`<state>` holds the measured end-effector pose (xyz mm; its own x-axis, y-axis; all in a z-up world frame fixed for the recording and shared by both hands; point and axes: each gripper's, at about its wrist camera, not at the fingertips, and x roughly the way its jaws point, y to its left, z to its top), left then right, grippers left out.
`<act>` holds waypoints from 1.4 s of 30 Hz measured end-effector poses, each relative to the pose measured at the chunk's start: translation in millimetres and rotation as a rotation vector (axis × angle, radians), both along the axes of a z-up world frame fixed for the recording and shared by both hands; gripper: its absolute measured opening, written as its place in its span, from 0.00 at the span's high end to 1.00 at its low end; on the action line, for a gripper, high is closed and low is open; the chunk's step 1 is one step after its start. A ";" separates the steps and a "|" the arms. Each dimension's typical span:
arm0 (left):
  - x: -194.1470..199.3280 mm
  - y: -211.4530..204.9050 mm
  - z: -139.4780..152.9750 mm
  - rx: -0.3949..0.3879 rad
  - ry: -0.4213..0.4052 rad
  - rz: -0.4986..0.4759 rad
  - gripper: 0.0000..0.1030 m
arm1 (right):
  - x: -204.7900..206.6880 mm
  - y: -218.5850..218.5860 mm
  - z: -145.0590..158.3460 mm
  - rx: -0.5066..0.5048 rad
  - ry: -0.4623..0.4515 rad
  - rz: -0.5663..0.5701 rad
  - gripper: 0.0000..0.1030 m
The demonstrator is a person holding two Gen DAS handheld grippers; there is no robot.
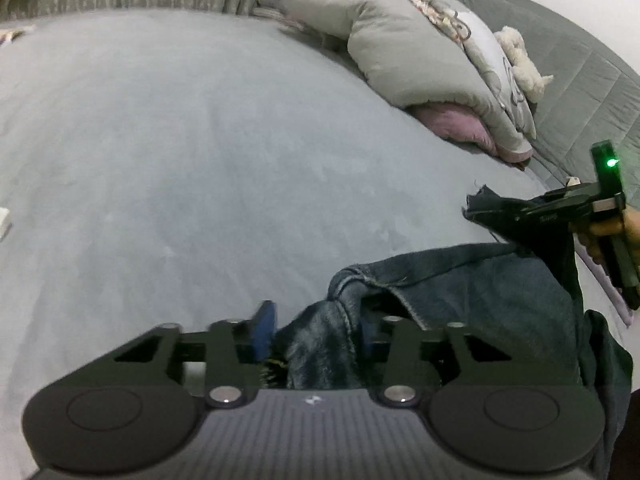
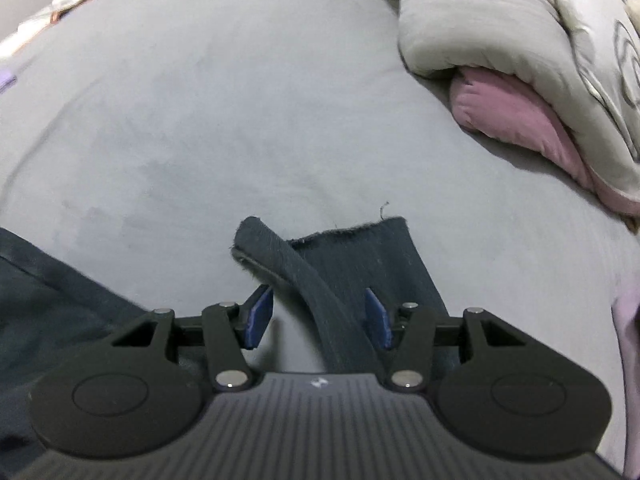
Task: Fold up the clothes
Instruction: 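Grasp the jeans waistband with the left gripper while the right gripper grasps the leg hem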
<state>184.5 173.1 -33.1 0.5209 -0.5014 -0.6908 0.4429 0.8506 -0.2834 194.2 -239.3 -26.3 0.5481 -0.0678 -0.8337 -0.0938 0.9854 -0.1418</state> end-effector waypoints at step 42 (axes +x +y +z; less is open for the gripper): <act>21.3 66.0 3.7 -0.060 0.140 0.331 0.50 | -197.7 -297.5 28.0 0.339 -0.257 -0.603 0.50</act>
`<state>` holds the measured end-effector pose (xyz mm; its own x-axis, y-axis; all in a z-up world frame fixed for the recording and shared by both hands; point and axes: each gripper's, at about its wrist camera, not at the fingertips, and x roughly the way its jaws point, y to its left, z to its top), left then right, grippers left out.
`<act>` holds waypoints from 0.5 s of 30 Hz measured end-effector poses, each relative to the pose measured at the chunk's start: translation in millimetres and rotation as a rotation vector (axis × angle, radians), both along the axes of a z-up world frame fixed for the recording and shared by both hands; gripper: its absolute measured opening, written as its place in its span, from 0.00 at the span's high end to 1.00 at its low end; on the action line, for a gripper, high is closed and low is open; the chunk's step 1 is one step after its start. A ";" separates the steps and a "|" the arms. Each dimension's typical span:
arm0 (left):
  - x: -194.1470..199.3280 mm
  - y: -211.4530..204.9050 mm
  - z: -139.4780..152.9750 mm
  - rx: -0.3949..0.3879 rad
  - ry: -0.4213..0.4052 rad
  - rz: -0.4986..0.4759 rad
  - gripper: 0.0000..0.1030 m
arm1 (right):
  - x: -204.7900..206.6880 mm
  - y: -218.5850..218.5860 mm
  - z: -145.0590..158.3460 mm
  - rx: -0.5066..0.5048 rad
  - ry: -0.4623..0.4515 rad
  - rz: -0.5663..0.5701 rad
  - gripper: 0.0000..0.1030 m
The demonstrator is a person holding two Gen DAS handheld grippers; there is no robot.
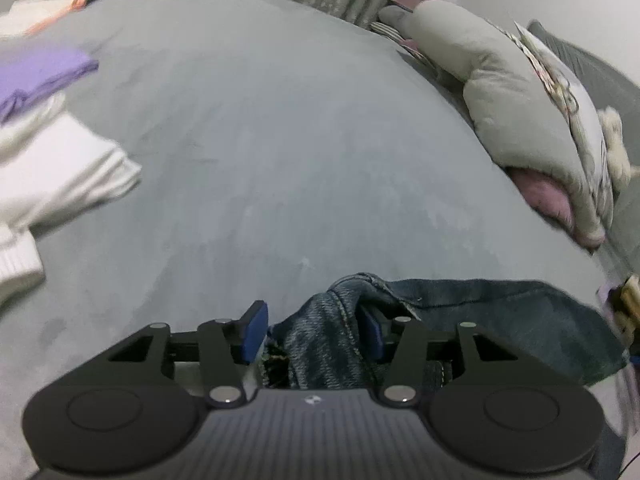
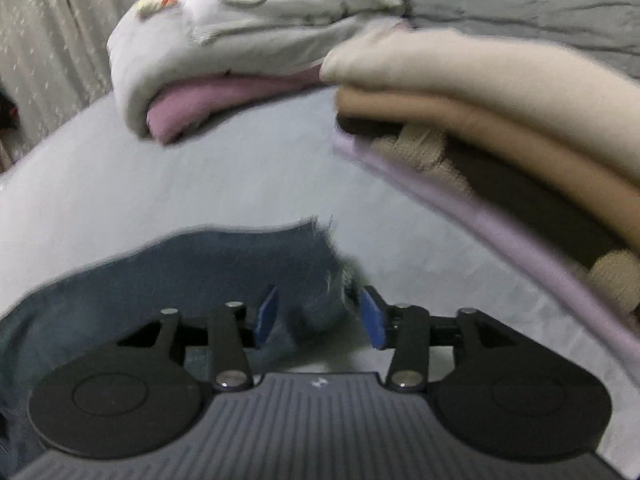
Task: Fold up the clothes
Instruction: 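Grasp the jeans waistband with the left gripper while the right gripper grasps the leg hem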
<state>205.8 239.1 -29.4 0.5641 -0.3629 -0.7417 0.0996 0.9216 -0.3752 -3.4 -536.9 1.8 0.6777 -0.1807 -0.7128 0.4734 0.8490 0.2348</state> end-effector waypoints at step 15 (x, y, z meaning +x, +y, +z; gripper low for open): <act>-14.4 -8.8 -8.1 0.019 -0.101 0.040 0.67 | 85.8 -9.1 -47.3 -0.134 0.099 0.260 0.74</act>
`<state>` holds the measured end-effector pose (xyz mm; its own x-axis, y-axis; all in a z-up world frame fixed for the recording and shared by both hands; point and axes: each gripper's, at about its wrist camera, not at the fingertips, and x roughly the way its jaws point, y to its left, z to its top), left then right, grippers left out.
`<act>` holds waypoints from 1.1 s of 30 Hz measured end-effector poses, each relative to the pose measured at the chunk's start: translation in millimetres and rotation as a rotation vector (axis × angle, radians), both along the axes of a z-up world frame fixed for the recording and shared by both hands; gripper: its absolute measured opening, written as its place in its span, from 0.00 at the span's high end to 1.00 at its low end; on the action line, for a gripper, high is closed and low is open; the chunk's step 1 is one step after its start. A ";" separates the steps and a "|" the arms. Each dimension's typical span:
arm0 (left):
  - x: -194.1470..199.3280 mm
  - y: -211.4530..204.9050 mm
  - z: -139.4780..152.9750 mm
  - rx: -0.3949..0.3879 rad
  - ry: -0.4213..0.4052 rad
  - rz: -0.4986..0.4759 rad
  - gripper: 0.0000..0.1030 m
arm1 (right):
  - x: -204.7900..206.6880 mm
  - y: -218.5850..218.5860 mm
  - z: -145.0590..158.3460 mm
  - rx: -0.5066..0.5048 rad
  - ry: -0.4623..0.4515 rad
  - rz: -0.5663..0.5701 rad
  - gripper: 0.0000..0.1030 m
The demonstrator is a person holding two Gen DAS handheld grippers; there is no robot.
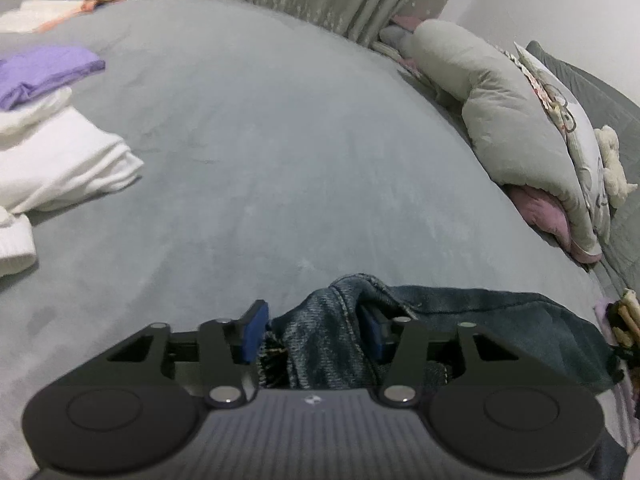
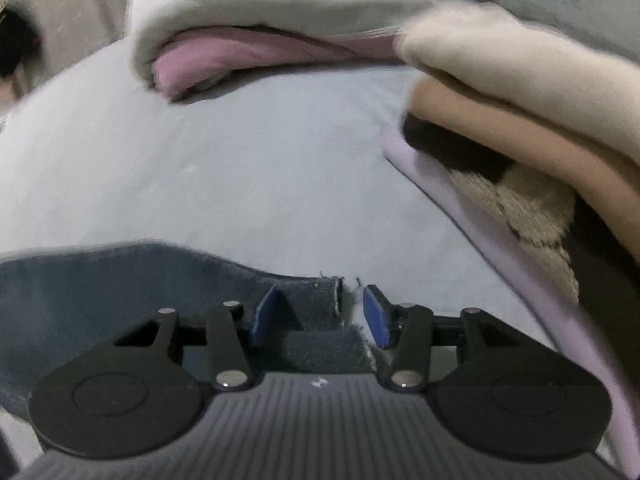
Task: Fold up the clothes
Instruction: 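Grasp the jeans waistband with the left gripper while the right gripper grasps the leg hem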
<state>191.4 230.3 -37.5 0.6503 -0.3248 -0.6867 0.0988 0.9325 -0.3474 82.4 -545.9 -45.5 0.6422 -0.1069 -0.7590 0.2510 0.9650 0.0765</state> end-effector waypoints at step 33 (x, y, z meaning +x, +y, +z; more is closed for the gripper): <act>54.4 30.6 0.2 0.045 0.024 0.204 0.48 | 134.9 24.8 30.9 -0.097 -0.117 0.035 0.55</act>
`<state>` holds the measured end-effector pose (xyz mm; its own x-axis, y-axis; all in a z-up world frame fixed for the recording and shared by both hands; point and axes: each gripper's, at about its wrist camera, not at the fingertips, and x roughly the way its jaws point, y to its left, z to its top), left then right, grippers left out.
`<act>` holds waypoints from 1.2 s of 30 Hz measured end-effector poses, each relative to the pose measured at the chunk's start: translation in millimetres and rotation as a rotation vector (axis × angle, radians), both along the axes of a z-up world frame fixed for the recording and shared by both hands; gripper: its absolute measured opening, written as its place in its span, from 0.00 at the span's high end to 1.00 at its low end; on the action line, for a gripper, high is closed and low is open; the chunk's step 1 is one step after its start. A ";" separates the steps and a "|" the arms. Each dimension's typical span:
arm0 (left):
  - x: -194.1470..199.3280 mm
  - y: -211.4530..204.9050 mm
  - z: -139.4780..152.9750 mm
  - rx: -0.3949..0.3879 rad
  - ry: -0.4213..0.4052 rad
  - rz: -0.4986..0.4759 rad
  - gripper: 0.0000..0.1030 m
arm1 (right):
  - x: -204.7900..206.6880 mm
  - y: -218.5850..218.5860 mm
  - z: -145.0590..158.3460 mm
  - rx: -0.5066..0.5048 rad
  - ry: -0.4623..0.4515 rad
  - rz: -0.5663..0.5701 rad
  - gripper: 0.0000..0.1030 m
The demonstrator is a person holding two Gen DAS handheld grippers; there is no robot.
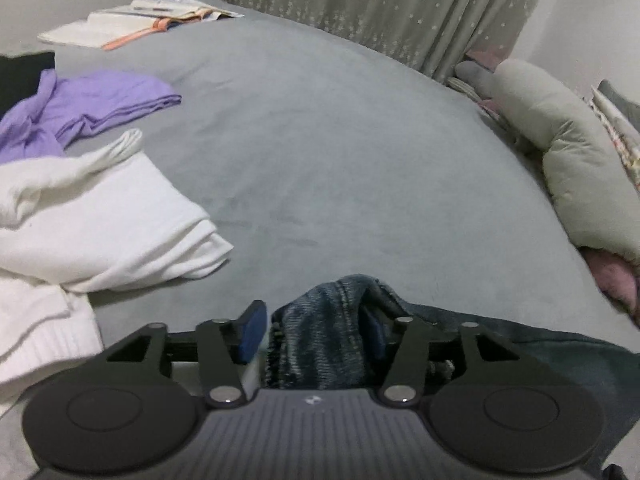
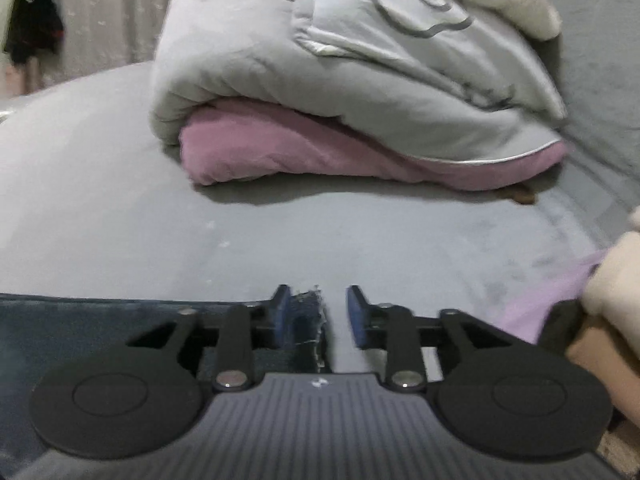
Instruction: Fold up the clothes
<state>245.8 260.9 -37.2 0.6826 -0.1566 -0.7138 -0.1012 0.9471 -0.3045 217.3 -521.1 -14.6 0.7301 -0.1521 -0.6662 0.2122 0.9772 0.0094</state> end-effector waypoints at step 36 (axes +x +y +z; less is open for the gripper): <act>-13.7 -43.6 6.7 0.324 0.067 0.037 0.21 | 19.4 86.7 -21.0 -0.275 0.016 -0.005 0.36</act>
<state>232.0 217.3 -30.6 0.6337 0.1102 -0.7657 -0.1469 0.9889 0.0208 236.7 -434.4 -35.6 0.7184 -0.3325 -0.6109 0.2153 0.9415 -0.2592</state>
